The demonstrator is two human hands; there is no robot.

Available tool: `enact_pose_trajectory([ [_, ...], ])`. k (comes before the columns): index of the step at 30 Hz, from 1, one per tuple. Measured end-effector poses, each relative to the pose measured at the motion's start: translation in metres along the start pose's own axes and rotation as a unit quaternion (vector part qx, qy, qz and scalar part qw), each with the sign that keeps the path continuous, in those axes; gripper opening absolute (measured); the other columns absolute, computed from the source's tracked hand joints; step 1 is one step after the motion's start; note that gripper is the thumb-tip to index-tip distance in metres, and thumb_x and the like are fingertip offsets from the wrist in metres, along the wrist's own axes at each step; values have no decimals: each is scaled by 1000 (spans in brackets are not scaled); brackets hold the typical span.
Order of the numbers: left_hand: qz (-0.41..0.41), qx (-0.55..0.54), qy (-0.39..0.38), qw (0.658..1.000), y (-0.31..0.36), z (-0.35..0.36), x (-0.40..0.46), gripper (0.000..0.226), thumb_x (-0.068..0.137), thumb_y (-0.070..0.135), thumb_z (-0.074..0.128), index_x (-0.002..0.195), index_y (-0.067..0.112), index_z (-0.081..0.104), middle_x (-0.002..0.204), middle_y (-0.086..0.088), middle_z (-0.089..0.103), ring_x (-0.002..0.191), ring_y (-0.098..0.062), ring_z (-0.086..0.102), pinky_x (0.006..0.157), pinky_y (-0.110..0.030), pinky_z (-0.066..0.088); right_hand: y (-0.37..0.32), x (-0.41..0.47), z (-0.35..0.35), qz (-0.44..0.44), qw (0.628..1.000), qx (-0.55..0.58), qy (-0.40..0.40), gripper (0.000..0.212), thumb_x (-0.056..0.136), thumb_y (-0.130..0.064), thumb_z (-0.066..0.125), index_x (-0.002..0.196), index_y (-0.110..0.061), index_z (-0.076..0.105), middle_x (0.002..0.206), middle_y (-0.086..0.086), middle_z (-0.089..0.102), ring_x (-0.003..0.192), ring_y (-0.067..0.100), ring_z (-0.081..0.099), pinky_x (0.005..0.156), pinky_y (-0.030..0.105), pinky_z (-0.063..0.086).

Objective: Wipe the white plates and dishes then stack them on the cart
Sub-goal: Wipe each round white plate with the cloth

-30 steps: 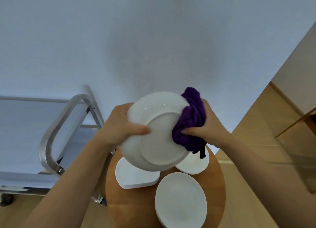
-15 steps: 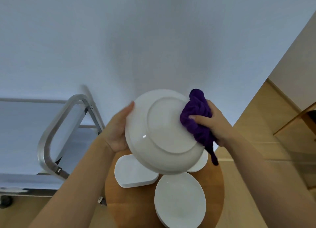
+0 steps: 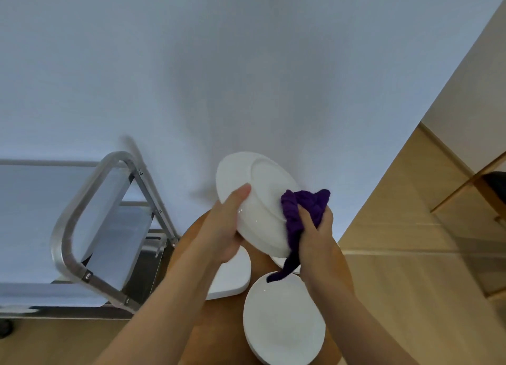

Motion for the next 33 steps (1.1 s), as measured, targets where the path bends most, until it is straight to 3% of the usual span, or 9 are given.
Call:
enact_pose_trajectory([
  [3,40,58,0,998,-10,14,1,14,91,32,54,103,26,60,89,4,74,85,-18,70,68,-34,57,11,-8,12,50,996,64,45,50,96,-38,48,141,-26,30,125,-1,52,113,21,52,94,38,47],
  [7,65,102,-38,992,-4,16,-5,9,89,33,57,94,31,64,86,10,74,80,-9,70,63,-24,56,13,6,5,83,995,55,9,41,93,-41,51,131,-28,41,115,-3,58,100,15,56,76,31,46],
  [10,59,146,-108,982,-2,20,-15,14,84,41,61,93,34,69,94,11,74,86,-7,69,66,-19,54,0,31,-4,53,996,72,3,42,94,-36,49,133,-20,44,121,5,58,112,26,56,85,33,45],
  [12,64,179,-128,973,-2,24,-19,11,90,37,58,94,37,67,93,14,73,86,-4,68,66,-17,53,-12,37,2,12,998,58,-17,47,94,-41,48,138,-25,40,123,-3,55,115,20,53,88,30,43],
  [17,80,178,-99,976,1,22,-13,15,93,33,53,97,38,67,93,8,73,89,-14,69,71,-26,57,-25,21,27,-85,992,-28,-95,61,79,-55,43,136,-36,38,125,-8,54,113,14,53,93,33,48],
  [23,68,98,-29,992,-7,8,-9,18,94,30,51,102,24,66,87,-1,74,81,-18,71,61,-26,55,-26,-7,27,-136,968,-100,-187,32,77,-43,49,109,-51,46,106,-13,61,99,10,59,82,27,52],
  [28,61,111,31,991,-10,-4,-5,6,93,33,53,98,32,56,82,6,71,81,-18,67,60,-24,55,-9,-22,1,-208,944,-194,-168,37,76,-32,63,112,-30,55,95,-18,60,89,-6,55,64,5,46],
  [31,75,271,-1,960,-13,-1,-9,17,92,38,51,103,26,57,91,7,64,87,-17,62,61,-15,51,13,-5,-15,-78,968,-190,-144,22,85,-21,63,106,-18,61,81,-4,65,66,5,60,51,9,43],
  [33,71,413,-32,907,-22,6,-10,21,92,43,49,101,24,52,86,11,58,76,-10,58,52,-9,46,29,10,-27,102,989,-14,-109,28,87,-30,59,106,-9,62,76,9,68,64,25,60,54,29,48],
])
Point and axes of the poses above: each hand's wrist, its own x-axis towards the middle knuckle, its own z-axis out of the palm, y = z × x, the point moved 5 cm from there along x, towards the middle knuckle
